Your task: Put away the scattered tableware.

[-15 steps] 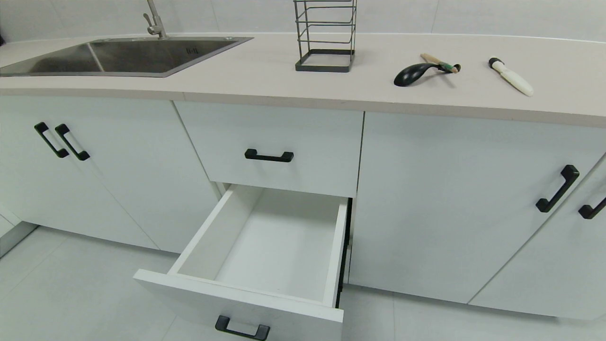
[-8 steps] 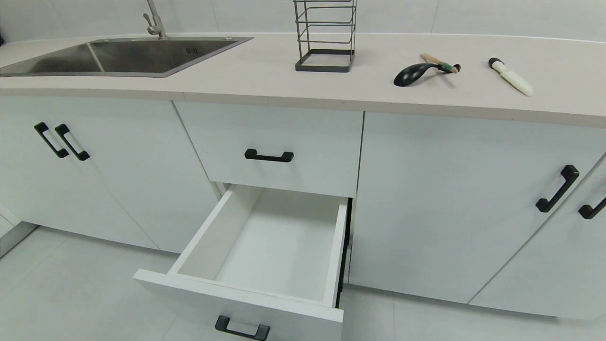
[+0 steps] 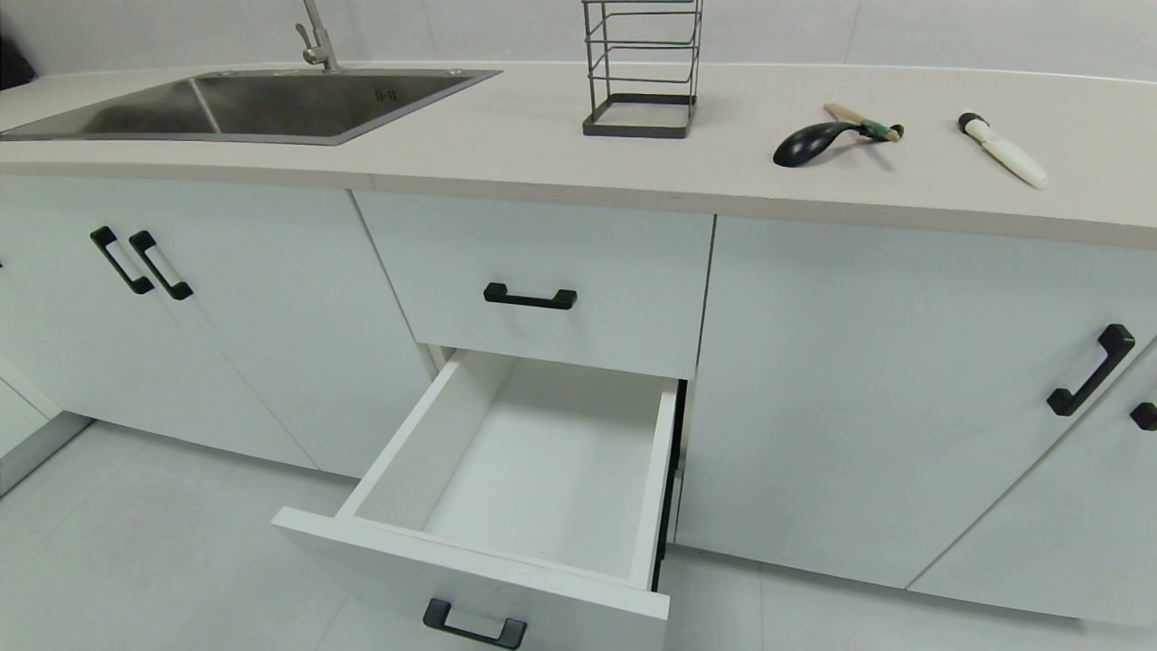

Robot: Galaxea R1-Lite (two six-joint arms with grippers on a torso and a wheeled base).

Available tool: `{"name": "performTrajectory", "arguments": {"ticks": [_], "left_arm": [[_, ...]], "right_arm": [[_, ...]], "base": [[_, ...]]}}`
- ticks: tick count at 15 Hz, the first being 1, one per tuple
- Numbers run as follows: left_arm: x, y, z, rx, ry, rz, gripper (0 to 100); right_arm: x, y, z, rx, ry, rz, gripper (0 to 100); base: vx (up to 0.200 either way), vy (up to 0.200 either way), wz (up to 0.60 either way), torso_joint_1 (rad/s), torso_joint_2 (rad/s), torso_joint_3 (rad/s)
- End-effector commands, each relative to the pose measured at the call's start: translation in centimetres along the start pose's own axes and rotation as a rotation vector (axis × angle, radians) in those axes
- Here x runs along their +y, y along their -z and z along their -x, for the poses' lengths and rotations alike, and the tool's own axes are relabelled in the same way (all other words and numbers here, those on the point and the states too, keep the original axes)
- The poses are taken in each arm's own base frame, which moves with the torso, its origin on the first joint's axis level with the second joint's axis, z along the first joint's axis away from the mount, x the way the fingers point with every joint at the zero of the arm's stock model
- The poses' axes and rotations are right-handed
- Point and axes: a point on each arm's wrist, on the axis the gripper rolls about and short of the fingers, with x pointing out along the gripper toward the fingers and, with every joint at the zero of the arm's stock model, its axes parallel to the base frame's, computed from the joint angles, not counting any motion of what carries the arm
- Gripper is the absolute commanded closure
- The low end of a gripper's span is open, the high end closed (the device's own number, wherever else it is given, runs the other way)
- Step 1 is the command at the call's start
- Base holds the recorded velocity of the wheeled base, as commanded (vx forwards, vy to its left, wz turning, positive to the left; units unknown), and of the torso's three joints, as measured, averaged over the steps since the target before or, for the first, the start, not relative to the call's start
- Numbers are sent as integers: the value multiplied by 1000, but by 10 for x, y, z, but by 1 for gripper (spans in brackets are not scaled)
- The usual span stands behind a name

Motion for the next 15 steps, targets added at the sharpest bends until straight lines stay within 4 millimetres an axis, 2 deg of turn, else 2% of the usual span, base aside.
{"name": "performTrajectory", "arguments": {"ticks": [1,4,15], "left_arm": [[0,0,0,1,-1,0,0],[0,0,0,0,-2,0,0],[0,0,0,1,-2,2,0]], "right_arm": [[0,0,0,0,0,0,100],[0,0,0,0,0,0,100],[0,0,0,0,-1,3,100]], "base": [[200,0,0,2,2,-2],[200,0,0,-1,-4,2],[0,0,0,0,0,0]]}}
